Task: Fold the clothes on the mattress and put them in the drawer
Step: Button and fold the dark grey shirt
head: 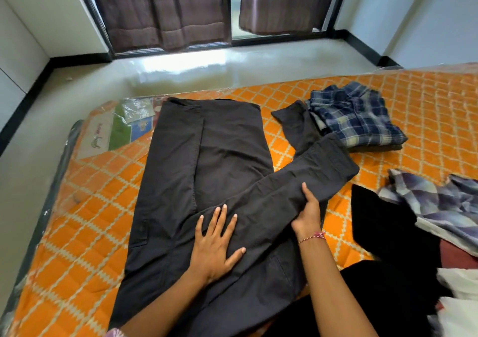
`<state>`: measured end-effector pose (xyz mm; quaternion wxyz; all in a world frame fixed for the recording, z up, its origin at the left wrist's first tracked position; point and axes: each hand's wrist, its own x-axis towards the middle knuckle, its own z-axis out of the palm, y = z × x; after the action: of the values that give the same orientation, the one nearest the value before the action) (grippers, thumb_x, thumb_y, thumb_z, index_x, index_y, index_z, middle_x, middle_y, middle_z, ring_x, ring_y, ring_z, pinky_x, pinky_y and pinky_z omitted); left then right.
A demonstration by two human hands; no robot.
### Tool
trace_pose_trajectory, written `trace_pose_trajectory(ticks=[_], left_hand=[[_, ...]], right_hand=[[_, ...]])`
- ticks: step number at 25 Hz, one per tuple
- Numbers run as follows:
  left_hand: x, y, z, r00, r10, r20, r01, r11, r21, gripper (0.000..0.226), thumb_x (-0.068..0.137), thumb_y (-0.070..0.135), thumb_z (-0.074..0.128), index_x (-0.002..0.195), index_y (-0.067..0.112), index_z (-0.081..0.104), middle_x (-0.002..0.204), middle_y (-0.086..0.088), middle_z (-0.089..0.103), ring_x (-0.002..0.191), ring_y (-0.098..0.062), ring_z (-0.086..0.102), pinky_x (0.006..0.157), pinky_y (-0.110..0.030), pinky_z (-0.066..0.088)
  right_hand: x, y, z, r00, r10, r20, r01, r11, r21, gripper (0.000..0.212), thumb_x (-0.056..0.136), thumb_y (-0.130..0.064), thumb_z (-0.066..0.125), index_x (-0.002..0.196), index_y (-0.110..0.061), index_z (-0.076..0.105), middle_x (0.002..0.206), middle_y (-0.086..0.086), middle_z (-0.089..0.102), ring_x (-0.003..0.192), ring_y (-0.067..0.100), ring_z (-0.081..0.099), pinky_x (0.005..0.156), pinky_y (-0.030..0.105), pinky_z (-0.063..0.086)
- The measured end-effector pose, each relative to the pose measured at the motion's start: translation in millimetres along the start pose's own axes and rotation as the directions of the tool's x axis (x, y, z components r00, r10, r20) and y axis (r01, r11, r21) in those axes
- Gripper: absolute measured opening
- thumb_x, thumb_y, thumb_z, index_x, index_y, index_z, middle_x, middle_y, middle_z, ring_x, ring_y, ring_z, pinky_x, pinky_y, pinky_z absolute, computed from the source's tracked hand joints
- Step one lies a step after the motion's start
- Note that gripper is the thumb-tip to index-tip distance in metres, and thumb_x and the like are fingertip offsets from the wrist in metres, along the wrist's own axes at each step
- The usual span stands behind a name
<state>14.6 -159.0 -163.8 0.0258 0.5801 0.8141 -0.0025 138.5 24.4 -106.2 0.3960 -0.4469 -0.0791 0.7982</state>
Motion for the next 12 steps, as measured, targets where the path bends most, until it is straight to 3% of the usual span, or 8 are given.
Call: trace_pose_trajectory(ticks=[3, 6, 8, 9, 10, 11, 12], left_hand=[[-0.9, 0.8, -0.4, 1.000, 0.003, -0.009, -0.003, 1.000, -0.028, 0.075, 0.084, 0.065, 0.033, 0.141, 0.019, 0.046, 0.150, -0.013, 0.035, 0.140, -0.021, 0.022, 0.108, -0.050, 0.018], [0.5, 2.8, -6.0, 1.000, 0.010, 0.012, -0.008, 0.990, -0.139, 0.077, 0.085, 0.067, 0.029, 0.149, 0.023, 0.025, 0.157, -0.008, 0.015, 0.145, -0.022, 0.003, 0.112, -0.049, 0.004], [16.6, 5.0, -20.1, 0.999, -0.020, -0.029, 0.013, 0.973, -0.228, 0.071, 0.090, 0.061, 0.028, 0.150, 0.030, 0.004, 0.158, 0.002, -0.006, 0.146, -0.018, -0.012, 0.114, -0.044, -0.010], [32.5, 7.1, -29.1, 0.991, -0.075, -0.111, 0.037, 0.951, -0.308, 0.065, 0.095, 0.051, 0.031, 0.149, 0.031, 0.002, 0.158, 0.005, -0.007, 0.146, -0.015, -0.012, 0.115, -0.039, -0.011], [53.2, 12.0, -43.2, 0.976, -0.162, -0.147, 0.074, 0.876, -0.476, 0.060, 0.098, 0.038, 0.037, 0.150, 0.030, 0.007, 0.159, 0.005, 0.001, 0.147, -0.014, -0.007, 0.116, -0.031, -0.007], [75.7, 14.8, -62.2, 0.959, -0.269, -0.084, 0.134, 0.698, -0.704, 0.055, 0.100, 0.026, 0.041, 0.150, 0.024, 0.017, 0.158, 0.002, 0.013, 0.147, -0.013, 0.003, 0.115, -0.023, 0.001], [97.9, 14.0, -84.3, 0.946, -0.322, 0.038, 0.170, 0.392, -0.904, 0.049, 0.100, 0.017, 0.042, 0.147, 0.017, 0.029, 0.155, -0.003, 0.025, 0.146, -0.014, 0.015, 0.113, -0.017, 0.009]], right_hand=[[5.9, -5.1, 6.8, 0.997, -0.033, 0.072, 0.023, 0.990, 0.137, 0.039, 0.099, -0.031, 0.044, 0.129, -0.008, 0.054, 0.125, 0.010, 0.061, 0.115, 0.026, 0.057, 0.107, 0.040, 0.039], [4.2, -10.2, 12.8, 0.966, -0.142, 0.218, 0.095, 0.973, 0.211, 0.035, 0.099, -0.034, 0.041, 0.113, -0.010, 0.063, 0.109, 0.006, 0.070, 0.100, 0.021, 0.066, 0.097, 0.036, 0.050], [2.6, -7.5, 27.0, 0.942, -0.166, 0.290, 0.136, 0.983, 0.121, 0.037, 0.099, -0.035, 0.041, 0.107, -0.012, 0.068, 0.110, 0.005, 0.070, 0.098, 0.017, 0.068, 0.090, 0.033, 0.054], [2.3, -2.2, 37.8, 0.937, -0.170, 0.306, 0.167, 0.985, 0.038, 0.038, 0.099, -0.036, 0.041, 0.107, -0.012, 0.070, 0.113, 0.005, 0.069, 0.101, 0.016, 0.067, 0.091, 0.033, 0.054], [0.0, 3.2, 48.6, 0.931, -0.182, 0.318, 0.214, 0.974, -0.071, 0.037, 0.099, -0.036, 0.041, 0.112, -0.012, 0.067, 0.119, 0.004, 0.067, 0.108, 0.015, 0.064, 0.096, 0.033, 0.050], [-2.0, 10.3, 58.8, 0.918, -0.205, 0.338, 0.288, 0.933, -0.217, 0.036, 0.099, -0.035, 0.040, 0.120, -0.014, 0.062, 0.125, 0.000, 0.063, 0.116, 0.011, 0.059, 0.103, 0.031, 0.044], [-3.9, 19.4, 73.6, 0.896, -0.229, 0.379, 0.381, 0.836, -0.394, 0.037, 0.100, -0.036, 0.038, 0.127, -0.016, 0.055, 0.131, -0.006, 0.058, 0.124, 0.006, 0.051, 0.110, 0.023, 0.035]])
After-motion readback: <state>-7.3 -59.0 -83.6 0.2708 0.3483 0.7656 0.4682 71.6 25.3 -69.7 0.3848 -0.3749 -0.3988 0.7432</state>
